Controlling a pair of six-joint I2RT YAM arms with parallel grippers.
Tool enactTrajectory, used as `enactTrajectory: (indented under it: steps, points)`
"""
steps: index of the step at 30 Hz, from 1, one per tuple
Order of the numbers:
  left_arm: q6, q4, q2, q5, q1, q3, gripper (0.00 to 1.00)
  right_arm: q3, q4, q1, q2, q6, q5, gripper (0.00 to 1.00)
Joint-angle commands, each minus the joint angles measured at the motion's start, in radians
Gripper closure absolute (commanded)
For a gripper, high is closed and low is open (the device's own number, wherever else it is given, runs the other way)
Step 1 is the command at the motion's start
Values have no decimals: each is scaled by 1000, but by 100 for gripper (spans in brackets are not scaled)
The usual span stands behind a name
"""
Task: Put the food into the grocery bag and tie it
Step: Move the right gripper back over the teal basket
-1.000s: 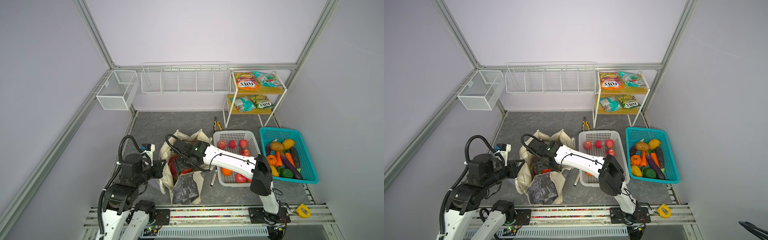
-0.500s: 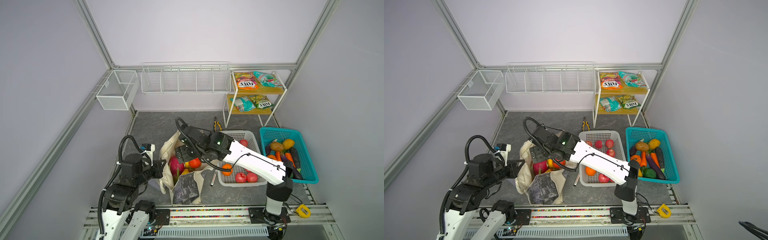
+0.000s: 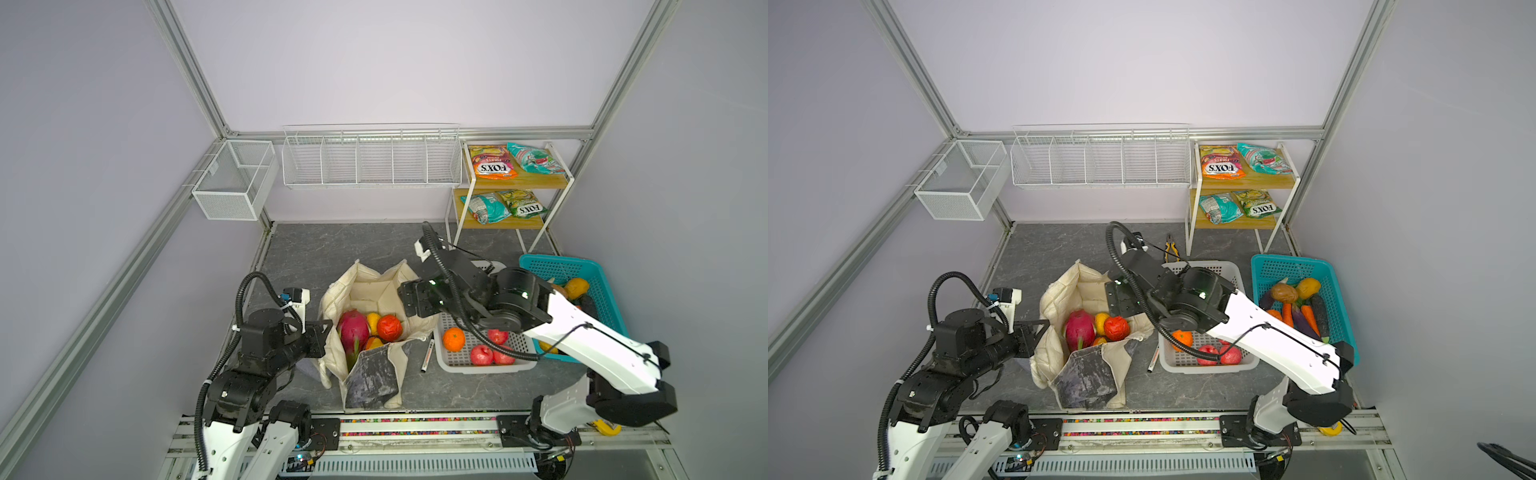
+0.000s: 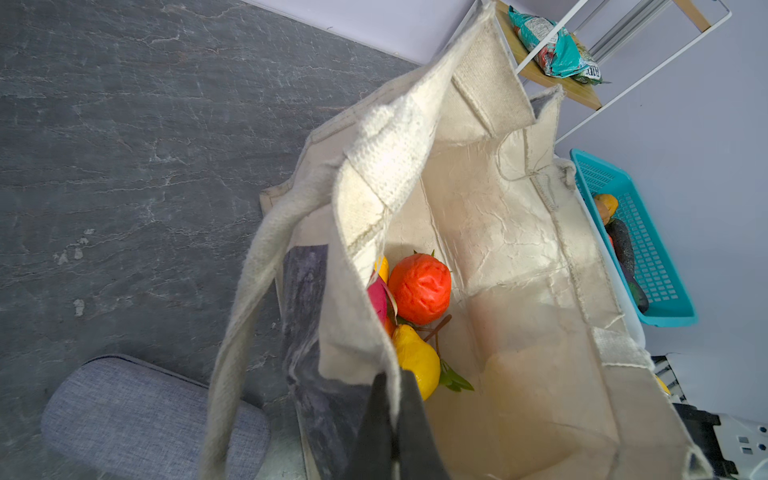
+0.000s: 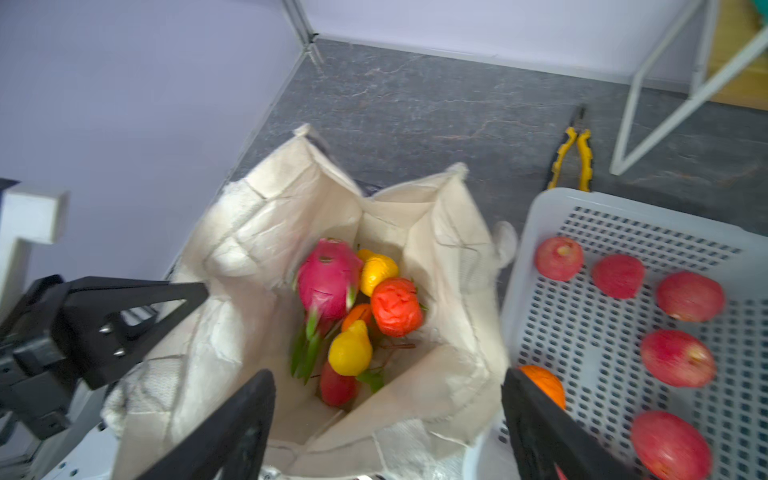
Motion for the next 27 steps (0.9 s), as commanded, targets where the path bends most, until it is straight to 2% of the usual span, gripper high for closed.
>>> enactTrajectory:
  steps: [1, 6, 13, 20, 27]
  points:
    - [5, 0, -1, 27, -5, -9, 100, -80, -93, -79, -94, 45, 67, 12]
    - [6, 1, -1, 30, -5, -9, 100, -180, -176, -268, -236, 7, 59, 12]
    - [8, 2, -5, 30, -5, -9, 100, -332, -158, -618, -397, -111, 10, 12]
    - [8, 4, -13, 33, -6, -11, 100, -477, -108, -884, -451, -160, -121, 12]
    - [6, 1, -8, 20, -5, -11, 100, -601, -11, -1124, -440, -155, -287, 12]
